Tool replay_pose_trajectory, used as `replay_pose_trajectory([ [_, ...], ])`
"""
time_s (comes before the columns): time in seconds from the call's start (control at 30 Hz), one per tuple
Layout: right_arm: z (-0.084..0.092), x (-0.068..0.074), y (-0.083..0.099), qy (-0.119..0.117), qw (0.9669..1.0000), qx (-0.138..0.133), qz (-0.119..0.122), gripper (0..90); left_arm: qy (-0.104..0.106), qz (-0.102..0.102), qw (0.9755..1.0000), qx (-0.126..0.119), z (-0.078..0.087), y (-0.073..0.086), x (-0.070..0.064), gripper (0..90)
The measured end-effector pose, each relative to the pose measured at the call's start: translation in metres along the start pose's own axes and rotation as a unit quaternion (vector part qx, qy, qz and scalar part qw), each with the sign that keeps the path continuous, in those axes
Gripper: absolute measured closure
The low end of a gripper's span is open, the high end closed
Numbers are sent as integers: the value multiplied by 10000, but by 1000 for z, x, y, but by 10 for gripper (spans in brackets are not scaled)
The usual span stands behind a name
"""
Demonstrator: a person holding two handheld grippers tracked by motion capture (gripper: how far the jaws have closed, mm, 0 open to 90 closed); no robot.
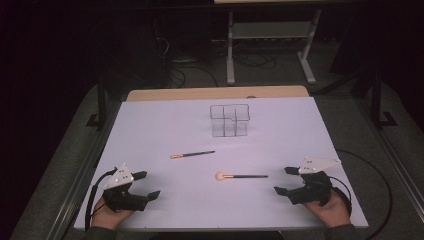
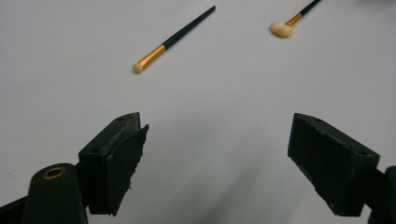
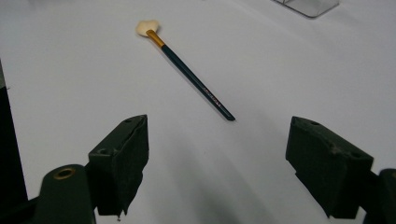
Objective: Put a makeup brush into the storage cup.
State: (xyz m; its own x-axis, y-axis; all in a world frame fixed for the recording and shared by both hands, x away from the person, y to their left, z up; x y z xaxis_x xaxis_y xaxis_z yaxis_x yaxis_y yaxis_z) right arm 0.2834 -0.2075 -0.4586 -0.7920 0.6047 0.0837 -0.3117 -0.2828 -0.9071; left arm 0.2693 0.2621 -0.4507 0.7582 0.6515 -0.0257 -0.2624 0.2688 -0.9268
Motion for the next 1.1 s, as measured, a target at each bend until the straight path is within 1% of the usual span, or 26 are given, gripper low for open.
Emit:
replay_pose_trajectory([
  [0.07, 0, -1, 1, -16, 10000, 15, -6, 202, 3, 18, 10000, -20, 0, -1, -1, 174],
  [0.13, -1, -2, 1, -28, 10000, 3, -16, 200, 24, -12, 10000, -3, -1, -1, -1, 175],
  [0.17, -1, -2, 1, -28, 10000, 3, -16, 200, 28, 24, 10000, 1, -1, -1, -1, 175],
  [0.27, -3, -2, 0, -52, 10000, 19, -47, 196, 55, 44, 10000, 9, -2, 0, -1, 174],
  [0.43, -4, 0, -2, -71, 10000, 50, -20, 185, 66, 41, 10000, -12, 0, 0, -2, 174],
  [0.47, -4, -1, -3, -74, 10000, 30, 45, 184, 59, 51, 10000, -19, 0, 0, -2, 174],
  [0.5, -4, 0, -4, -86, 10000, 17, 15, 183, 66, 30, 10000, -17, 1, 0, -1, 174],
  [0.53, -4, -1, -6, -96, 9999, -11, 52, 181, 59, 72, 10000, -24, 1, 0, -1, 174],
  [0.6, -4, -1, -9, -114, 9999, -34, 35, 180, 67, 95, 9999, -9, 3, 1, -1, 174],
  [0.7, -3, -2, -12, -132, 9999, -39, 40, 178, 70, 70, 9999, -44, 3, 0, -1, 174],
  [0.83, -1, -4, -17, -152, 9999, -51, 40, 174, 61, 115, 9999, -47, 4, 1, -3, 173],
  [0.9, -1, -4, -18, -160, 9999, -21, 52, 174, 55, 108, 9999, -31, 5, 1, -2, 174],
  [0.93, -1, -4, -21, -171, 9998, -11, 89, 167, 49, 111, 9999, -50, 5, 1, -2, 173],
  [1.0, -2, -3, -23, -175, 9998, 16, 62, 166, 39, 131, 9999, -67, 6, 1, -2, 174],
  [1.03, -3, -3, -28, -192, 9997, 9, 114, 163, 34, 117, 9999, -43, 6, 0, -2, 174],
  [1.07, -4, -3, -31, -219, 9997, 3, 126, 161, 18, 179, 9998, -84, 5, 0, -2, 174],
  [1.1, -4, -3, -31, -219, 9997, 3, 126, 161, 18, 179, 9998, -84, 5, 0, -2, 174],
])
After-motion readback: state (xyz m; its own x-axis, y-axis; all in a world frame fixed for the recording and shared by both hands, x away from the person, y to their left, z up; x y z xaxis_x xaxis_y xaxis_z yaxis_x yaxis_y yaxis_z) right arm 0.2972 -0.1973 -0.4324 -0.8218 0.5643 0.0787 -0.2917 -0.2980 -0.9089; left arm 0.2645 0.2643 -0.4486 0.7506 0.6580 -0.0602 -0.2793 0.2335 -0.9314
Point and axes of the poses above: each handheld gripper's, and its own axes: z roughly backward along the jaws, y roughly out of its underside, x roughly to its left, the point moved 5 cm from there along -z, roughly forward along the jaws, and after that the axes turned 14 degrees about -x, right-handed, at the moved point
